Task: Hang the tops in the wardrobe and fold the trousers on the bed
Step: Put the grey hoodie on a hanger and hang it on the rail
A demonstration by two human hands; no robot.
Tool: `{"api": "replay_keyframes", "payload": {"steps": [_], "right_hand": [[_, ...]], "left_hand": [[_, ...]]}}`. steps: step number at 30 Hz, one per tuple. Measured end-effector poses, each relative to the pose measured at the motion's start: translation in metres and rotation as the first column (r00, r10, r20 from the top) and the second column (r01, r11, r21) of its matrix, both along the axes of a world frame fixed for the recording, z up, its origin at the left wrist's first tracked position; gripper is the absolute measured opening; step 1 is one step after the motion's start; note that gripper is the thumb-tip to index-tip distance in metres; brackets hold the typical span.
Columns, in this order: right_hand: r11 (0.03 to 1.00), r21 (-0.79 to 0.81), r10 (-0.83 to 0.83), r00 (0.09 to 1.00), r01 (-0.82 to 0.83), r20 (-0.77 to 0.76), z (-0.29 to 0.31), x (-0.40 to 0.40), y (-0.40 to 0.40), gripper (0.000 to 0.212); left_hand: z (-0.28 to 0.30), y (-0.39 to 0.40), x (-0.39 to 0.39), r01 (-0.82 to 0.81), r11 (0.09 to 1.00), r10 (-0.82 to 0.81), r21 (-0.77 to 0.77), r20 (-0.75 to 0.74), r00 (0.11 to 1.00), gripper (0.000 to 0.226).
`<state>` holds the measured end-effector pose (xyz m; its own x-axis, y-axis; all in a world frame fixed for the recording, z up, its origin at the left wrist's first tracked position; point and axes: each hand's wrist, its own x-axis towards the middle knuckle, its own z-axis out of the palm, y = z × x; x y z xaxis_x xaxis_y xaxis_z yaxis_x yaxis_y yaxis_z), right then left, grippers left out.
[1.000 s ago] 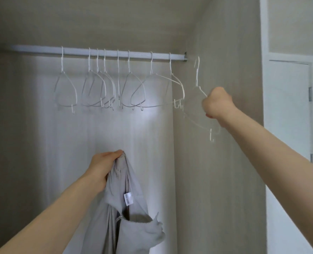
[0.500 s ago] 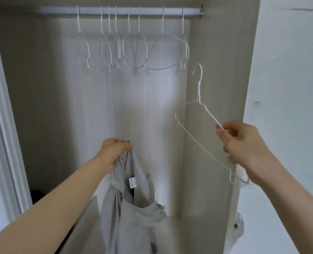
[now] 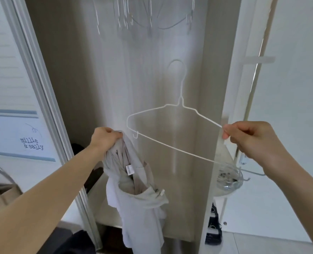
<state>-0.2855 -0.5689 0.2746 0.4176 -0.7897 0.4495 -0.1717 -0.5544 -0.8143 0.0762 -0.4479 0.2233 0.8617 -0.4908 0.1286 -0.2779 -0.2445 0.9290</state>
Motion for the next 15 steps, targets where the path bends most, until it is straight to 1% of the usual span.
{"api": "replay_keyframes", "payload": {"steps": [3, 6, 8, 11, 12, 13, 15], "right_hand": [[0.993, 0.105, 0.054, 0.999, -0.054, 0.001, 0.001, -0.014, 0.002, 0.032], [0.978, 0.184, 0.114, 0.992, -0.102, -0.057, -0.003, -0.018, 0.009, 0.033], [0.984, 0.157, 0.100, 0.990, -0.083, -0.101, -0.009, -0.014, 0.015, 0.033], [0.992, 0.116, 0.069, 0.990, -0.055, -0.121, -0.015, -0.008, 0.021, 0.033], [0.992, 0.116, 0.072, 0.989, -0.057, -0.126, -0.015, -0.006, 0.023, 0.033], [0.992, 0.113, 0.071, 0.989, -0.056, -0.129, -0.015, -0.006, 0.024, 0.033], [0.993, 0.107, 0.070, 0.989, -0.056, -0.127, -0.014, -0.003, 0.029, 0.031]], "left_hand": [[-0.006, 0.015, 0.000, -0.058, 0.996, 0.052, 0.073, 0.079, 0.996, 0.022], [-0.007, 0.023, 0.000, -0.076, 0.991, 0.057, 0.106, 0.172, 0.983, 0.019], [-0.006, 0.027, 0.000, -0.057, 0.990, 0.027, 0.129, 0.228, 0.973, 0.018], [-0.004, 0.036, 0.003, -0.033, 0.991, -0.007, 0.130, 0.293, 0.956, 0.021], [-0.003, 0.040, 0.004, -0.034, 0.990, -0.016, 0.138, 0.340, 0.940, 0.023], [-0.002, 0.044, 0.005, -0.037, 0.988, -0.027, 0.153, 0.400, 0.916, 0.023], [0.000, 0.053, 0.006, -0.033, 0.980, -0.080, 0.196, 0.542, 0.837, 0.020]]}}
